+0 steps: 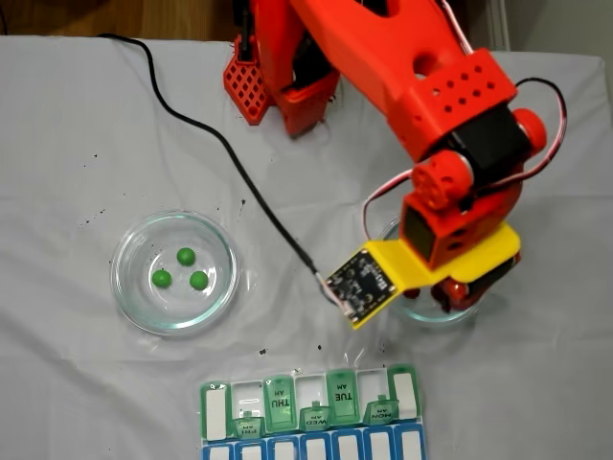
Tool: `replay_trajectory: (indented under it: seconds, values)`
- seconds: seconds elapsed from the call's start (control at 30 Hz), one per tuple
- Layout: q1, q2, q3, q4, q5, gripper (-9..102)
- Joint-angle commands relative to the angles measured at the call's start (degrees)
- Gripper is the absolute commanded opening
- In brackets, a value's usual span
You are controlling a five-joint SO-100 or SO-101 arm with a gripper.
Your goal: Sort medicines into box.
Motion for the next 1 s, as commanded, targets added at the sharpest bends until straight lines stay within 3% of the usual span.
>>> replay_trajectory:
  seconds: [0.0,0.37,0.97]
  values:
    - [4.04,7.21,-4.22,-4.04,-1.23,0]
    - [9.05,3.16,10.63,-24.26,-4.57,0]
    - [11.16,-6.59,5.01,-25.58,-6.06,0]
